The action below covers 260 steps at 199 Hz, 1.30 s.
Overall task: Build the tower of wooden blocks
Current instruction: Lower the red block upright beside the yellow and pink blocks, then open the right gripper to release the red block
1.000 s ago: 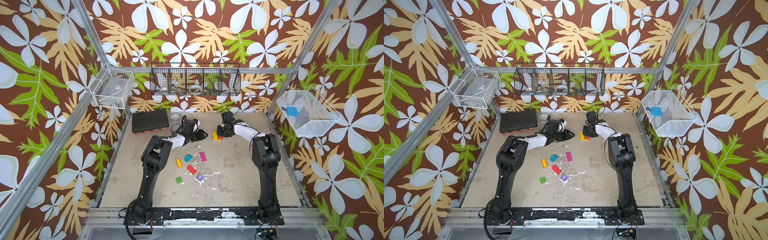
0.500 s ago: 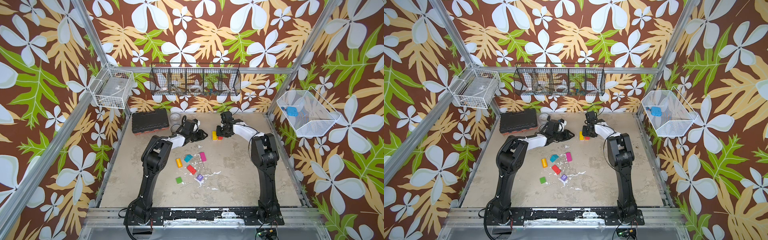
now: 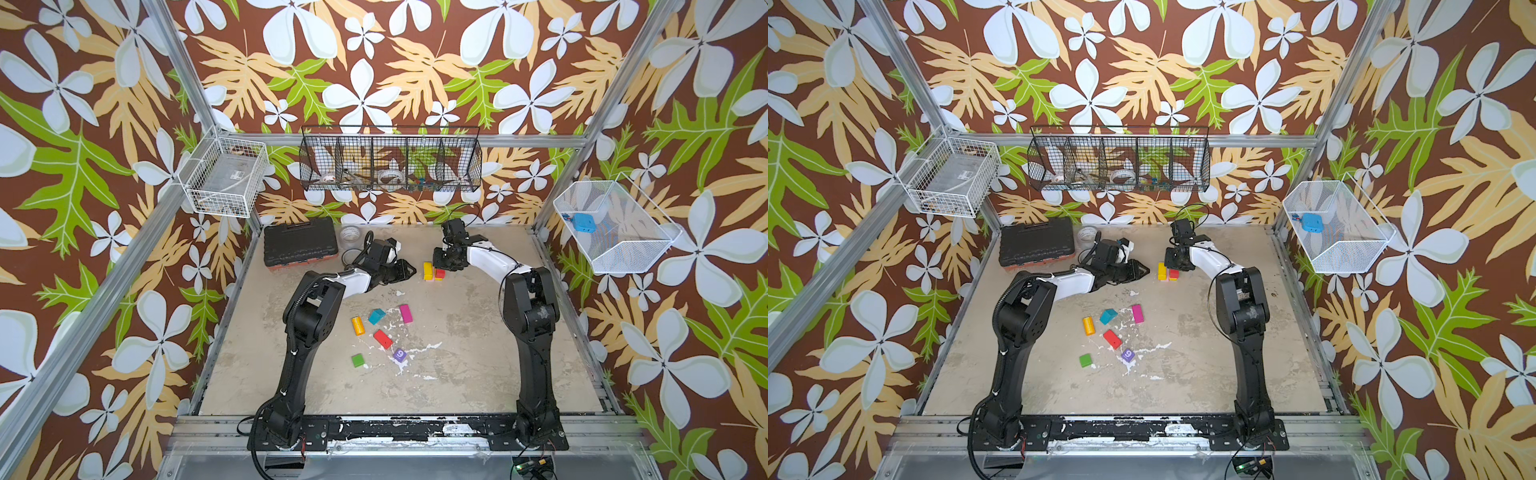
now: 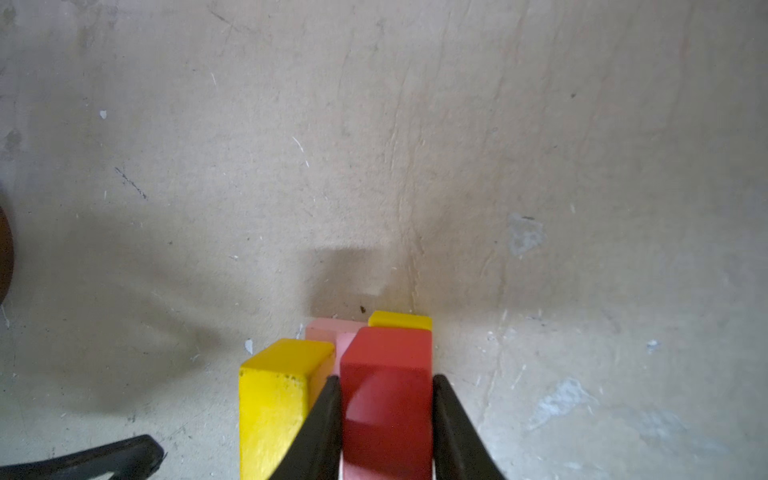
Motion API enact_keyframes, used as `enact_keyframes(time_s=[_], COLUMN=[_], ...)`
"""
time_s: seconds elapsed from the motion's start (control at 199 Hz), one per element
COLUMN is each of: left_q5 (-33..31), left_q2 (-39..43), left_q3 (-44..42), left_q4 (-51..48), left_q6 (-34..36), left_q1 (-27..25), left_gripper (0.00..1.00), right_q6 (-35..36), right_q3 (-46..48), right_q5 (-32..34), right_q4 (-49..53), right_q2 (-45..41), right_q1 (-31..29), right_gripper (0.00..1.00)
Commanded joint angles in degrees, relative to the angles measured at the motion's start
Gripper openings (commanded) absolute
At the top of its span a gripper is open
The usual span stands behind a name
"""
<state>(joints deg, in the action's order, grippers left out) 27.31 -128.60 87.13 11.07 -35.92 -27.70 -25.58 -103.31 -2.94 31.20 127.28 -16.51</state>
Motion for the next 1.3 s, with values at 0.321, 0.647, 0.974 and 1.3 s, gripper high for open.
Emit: enact_keyframes(time_s=[0.321, 0.647, 0.974, 1.3], left_q5=[0.6, 0.7, 0.9, 0.9], left_q2=[-2.4, -2.2, -2.4, -3.5], left_q3=[3.5, 3.5, 3.6, 4.8], left_q4=[-1.1, -0.9, -0.8, -1.0], left_q6=[0.4, 0.5, 0.5, 0.2], left_q1=[-1.8, -1.9, -2.0, -2.0], left_gripper=[0.33, 0.33, 0.33, 0.33], right_q6=[-0.9, -1.3, -1.3, -1.2], right_q3=[1.3, 0.4, -0.4, -0.9], right_q5=[0.1, -1.6, -1.7, -0.9], right_q4=[-0.1, -0.9, -0.3, 0.6], right_q2=[-2.2, -0.4, 0.5, -1.0], right_q1=[0.2, 0.2, 0.2, 0.3], right_gripper=[0.35, 0.34, 0.33, 0.47])
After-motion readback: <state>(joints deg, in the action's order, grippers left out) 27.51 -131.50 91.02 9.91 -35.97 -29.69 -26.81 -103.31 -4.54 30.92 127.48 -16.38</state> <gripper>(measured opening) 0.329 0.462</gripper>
